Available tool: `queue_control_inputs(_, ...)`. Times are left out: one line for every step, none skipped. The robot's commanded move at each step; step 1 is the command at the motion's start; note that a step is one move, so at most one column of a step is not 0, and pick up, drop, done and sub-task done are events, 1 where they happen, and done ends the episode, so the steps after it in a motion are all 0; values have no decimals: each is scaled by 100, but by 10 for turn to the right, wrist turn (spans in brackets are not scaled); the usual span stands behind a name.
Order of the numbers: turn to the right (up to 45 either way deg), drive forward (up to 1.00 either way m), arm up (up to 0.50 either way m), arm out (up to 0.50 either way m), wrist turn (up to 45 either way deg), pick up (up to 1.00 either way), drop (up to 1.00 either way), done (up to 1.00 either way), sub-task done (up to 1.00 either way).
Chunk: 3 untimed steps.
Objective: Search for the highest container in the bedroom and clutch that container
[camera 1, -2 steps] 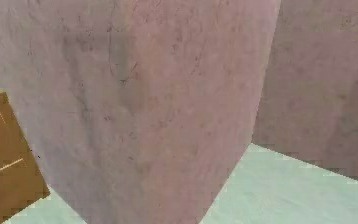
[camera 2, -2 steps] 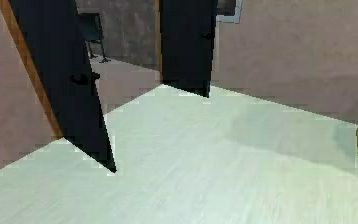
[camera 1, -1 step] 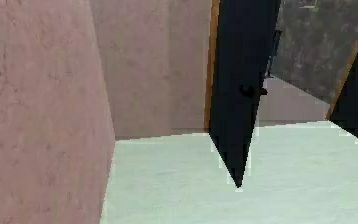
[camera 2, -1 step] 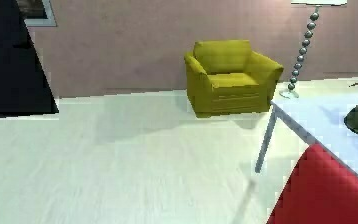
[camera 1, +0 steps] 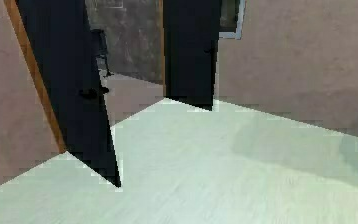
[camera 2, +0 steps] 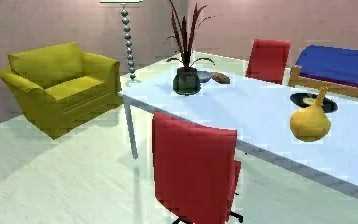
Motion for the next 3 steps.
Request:
queue_control_inputs(330, 0, 0, 0, 0, 0, 0, 0, 0)
queue_control_inputs(450, 0, 0, 0, 0, 0, 0, 0, 0)
queue_control_inputs(450, 0, 0, 0, 0, 0, 0, 0, 0)
